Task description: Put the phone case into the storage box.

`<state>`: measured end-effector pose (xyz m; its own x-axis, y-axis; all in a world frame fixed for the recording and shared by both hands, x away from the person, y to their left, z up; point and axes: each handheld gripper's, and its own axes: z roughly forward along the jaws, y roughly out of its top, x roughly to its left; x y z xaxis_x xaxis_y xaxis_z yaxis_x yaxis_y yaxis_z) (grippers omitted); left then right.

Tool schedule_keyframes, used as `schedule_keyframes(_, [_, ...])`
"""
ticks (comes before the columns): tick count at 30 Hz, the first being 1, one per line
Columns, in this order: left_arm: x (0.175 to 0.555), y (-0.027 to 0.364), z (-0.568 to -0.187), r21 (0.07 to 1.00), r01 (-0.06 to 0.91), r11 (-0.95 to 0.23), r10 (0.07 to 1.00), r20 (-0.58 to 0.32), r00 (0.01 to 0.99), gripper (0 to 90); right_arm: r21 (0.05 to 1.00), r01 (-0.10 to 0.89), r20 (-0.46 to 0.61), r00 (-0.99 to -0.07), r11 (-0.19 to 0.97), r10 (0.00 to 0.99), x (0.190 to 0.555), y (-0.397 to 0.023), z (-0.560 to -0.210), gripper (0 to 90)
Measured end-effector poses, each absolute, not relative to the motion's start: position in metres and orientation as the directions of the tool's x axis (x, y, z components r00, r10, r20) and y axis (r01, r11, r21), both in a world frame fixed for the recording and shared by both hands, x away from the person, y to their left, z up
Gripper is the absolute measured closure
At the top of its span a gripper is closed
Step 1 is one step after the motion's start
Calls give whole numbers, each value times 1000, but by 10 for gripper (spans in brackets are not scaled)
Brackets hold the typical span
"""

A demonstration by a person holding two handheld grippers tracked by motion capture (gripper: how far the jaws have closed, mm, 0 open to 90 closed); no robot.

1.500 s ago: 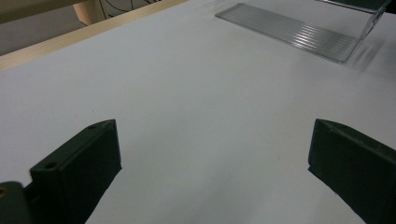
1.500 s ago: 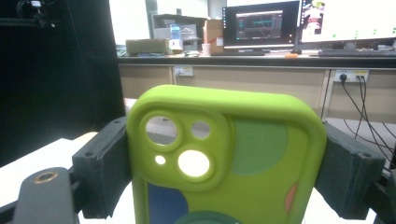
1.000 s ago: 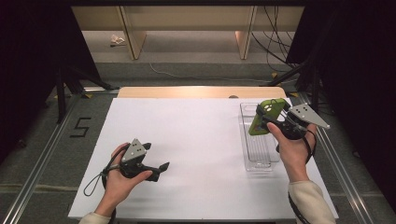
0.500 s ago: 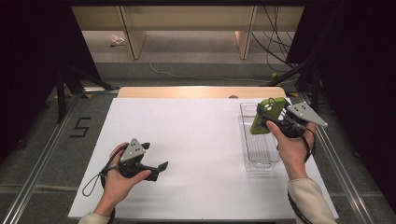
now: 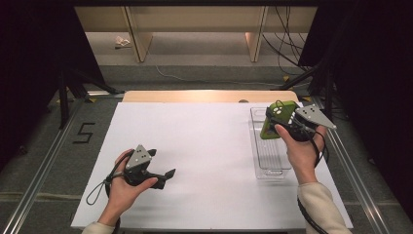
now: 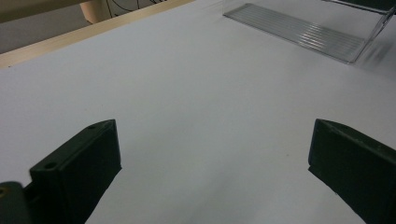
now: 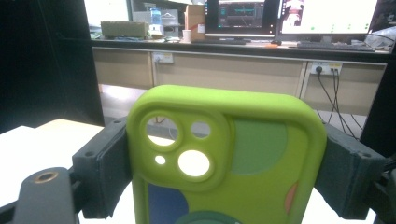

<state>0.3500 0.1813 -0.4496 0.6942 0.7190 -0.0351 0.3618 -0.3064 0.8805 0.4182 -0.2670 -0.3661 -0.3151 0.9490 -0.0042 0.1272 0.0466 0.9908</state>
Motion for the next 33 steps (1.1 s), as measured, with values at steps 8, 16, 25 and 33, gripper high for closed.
schedule_keyframes(8, [350, 181, -450, 880, 363, -306, 719, -36, 694, 19, 990, 131, -17, -305, 60, 952, 423, -266, -366, 166])
schedule_keyframes(16, [350, 181, -450, 881, 362, -304, 720, -37, 693, 19, 989, 135, -19, -296, 62, 955, 427, -265, -367, 166])
schedule_keyframes(25, [350, 182, -449, 882, 362, -301, 721, -38, 692, 19, 987, 149, -21, -288, 67, 957, 433, -264, -368, 166])
schedule_keyframes(33, [350, 182, -449, 883, 361, -301, 721, -37, 692, 19, 985, 156, -21, -285, 68, 958, 439, -263, -368, 166])
